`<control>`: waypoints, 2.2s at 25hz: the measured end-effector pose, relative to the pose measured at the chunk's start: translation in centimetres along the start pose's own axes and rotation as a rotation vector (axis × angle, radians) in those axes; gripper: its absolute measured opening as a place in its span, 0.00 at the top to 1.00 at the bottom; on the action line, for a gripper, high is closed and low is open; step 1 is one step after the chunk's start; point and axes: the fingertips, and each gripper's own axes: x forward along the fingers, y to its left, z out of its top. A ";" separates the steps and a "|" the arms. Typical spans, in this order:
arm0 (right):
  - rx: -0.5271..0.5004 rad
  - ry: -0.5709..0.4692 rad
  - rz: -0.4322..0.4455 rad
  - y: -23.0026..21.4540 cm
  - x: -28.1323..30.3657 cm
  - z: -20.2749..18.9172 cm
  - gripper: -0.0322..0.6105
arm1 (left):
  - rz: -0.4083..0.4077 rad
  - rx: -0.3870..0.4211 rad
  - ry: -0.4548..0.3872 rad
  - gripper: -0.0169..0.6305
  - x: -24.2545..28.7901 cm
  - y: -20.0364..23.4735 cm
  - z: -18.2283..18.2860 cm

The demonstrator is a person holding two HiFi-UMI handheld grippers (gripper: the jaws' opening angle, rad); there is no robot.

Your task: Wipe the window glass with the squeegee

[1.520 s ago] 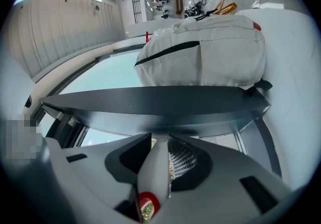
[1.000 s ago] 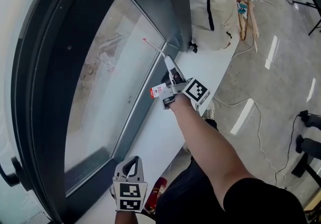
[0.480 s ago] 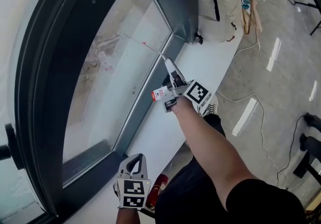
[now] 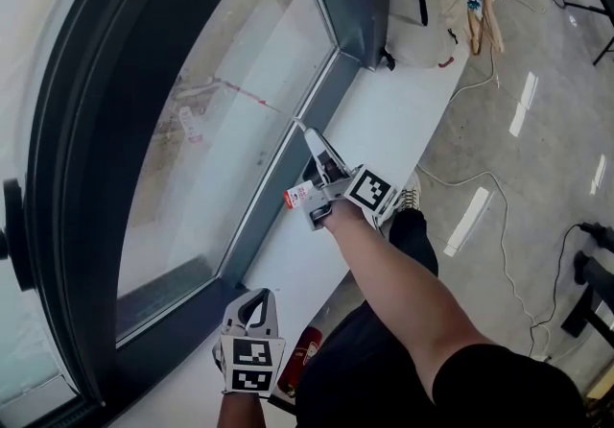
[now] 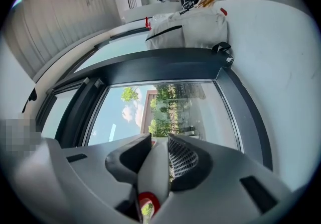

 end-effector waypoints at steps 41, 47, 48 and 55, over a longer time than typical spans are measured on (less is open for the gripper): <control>0.071 0.217 -0.008 -0.7 -3.9 -15.0 0.81 | -0.008 0.020 0.014 0.97 0.5 0.9 -2.4; 0.086 0.165 0.010 -0.9 -3.8 -11.3 0.81 | -0.018 0.046 0.026 0.97 1.7 0.2 -0.8; 0.087 0.149 0.008 -1.1 -3.8 -10.3 0.81 | -0.020 0.052 0.027 0.97 1.9 0.1 -0.3; 0.055 0.020 -0.014 -2.8 -3.2 -0.9 0.81 | -0.036 0.090 0.039 0.97 3.5 -1.2 3.4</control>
